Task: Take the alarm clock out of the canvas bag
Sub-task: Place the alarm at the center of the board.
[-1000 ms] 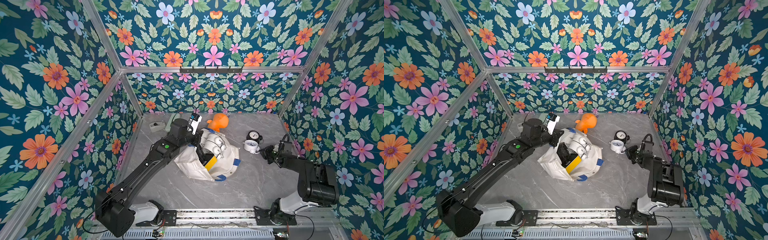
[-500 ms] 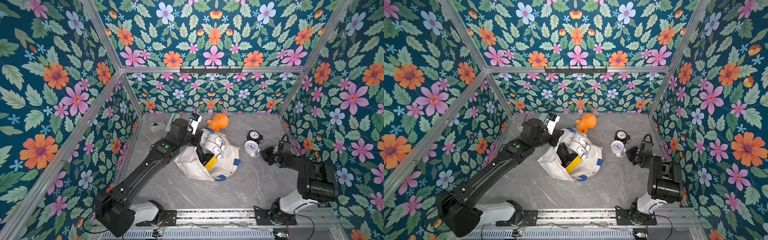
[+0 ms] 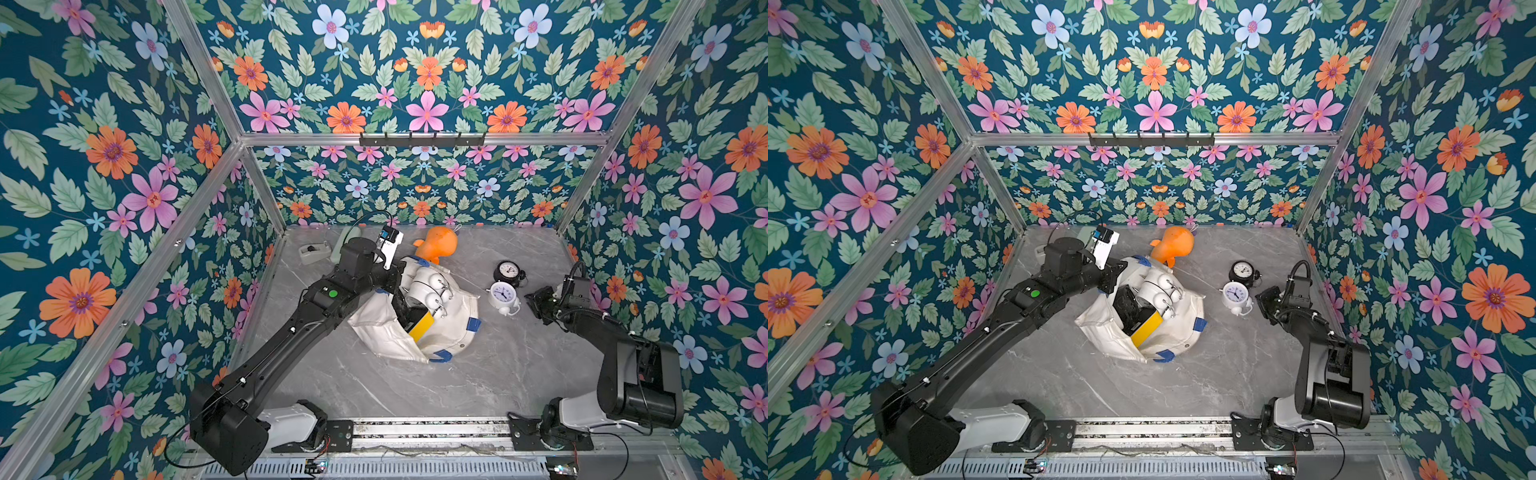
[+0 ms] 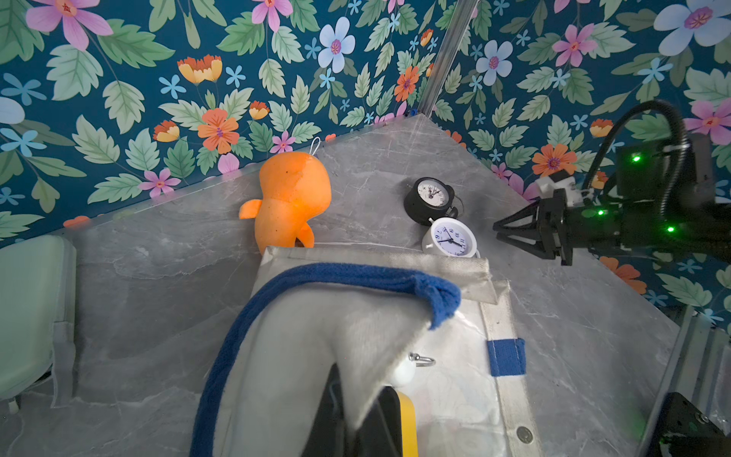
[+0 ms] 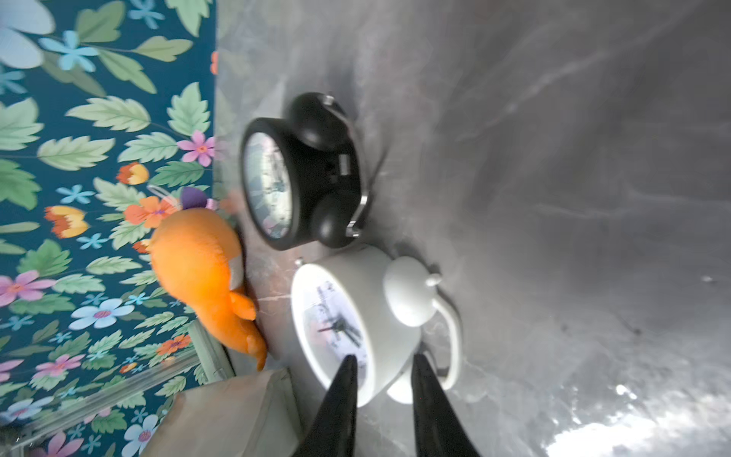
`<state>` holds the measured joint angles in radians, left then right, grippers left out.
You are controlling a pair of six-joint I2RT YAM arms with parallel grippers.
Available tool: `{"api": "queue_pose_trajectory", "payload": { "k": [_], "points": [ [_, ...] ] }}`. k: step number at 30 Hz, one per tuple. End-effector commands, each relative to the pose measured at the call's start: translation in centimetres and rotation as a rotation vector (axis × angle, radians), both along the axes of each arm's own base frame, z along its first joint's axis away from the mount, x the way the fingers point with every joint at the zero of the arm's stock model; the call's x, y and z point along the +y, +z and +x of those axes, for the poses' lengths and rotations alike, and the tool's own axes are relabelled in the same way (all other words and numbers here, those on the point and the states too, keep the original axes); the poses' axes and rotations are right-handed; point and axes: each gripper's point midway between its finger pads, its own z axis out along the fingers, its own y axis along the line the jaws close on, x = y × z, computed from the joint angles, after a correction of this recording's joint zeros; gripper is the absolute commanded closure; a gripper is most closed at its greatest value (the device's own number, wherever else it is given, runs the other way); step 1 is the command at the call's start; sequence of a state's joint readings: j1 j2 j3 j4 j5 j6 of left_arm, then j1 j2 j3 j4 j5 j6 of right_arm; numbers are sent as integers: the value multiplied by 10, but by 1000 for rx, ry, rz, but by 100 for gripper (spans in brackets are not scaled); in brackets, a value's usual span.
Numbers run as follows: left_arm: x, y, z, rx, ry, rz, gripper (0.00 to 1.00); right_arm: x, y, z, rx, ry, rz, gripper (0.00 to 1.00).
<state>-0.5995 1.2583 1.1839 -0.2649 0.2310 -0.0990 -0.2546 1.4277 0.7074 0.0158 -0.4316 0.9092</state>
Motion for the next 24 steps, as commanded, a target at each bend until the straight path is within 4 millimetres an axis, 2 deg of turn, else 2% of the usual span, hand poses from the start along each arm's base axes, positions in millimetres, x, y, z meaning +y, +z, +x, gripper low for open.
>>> {"api": "queue_pose_trajectory", "payload": {
  "k": [1, 5, 9, 13, 16, 19, 24],
  "points": [
    [-3, 33, 6, -111, 2, -71, 100, 22, 29, 0, -42, 105, 55, 74],
    [-3, 37, 9, -117, 18, -94, 100, 48, 69, 4, -115, 194, 30, 73],
    [-4, 40, 10, -126, 22, -105, 100, 82, 114, -1, -232, 285, 57, 71],
    [1, 38, 11, -134, 45, -92, 100, 124, 160, -21, -317, 400, 36, 69],
    [2, 38, 10, -138, 48, -90, 100, 159, 182, -40, -370, 483, 43, 65],
    [3, 39, 10, -142, 51, -89, 100, 198, 190, -61, -396, 593, 17, 61],
    [4, 40, 11, -146, 53, -90, 100, 253, 178, -86, -405, 727, -32, 60]
  ]
}}
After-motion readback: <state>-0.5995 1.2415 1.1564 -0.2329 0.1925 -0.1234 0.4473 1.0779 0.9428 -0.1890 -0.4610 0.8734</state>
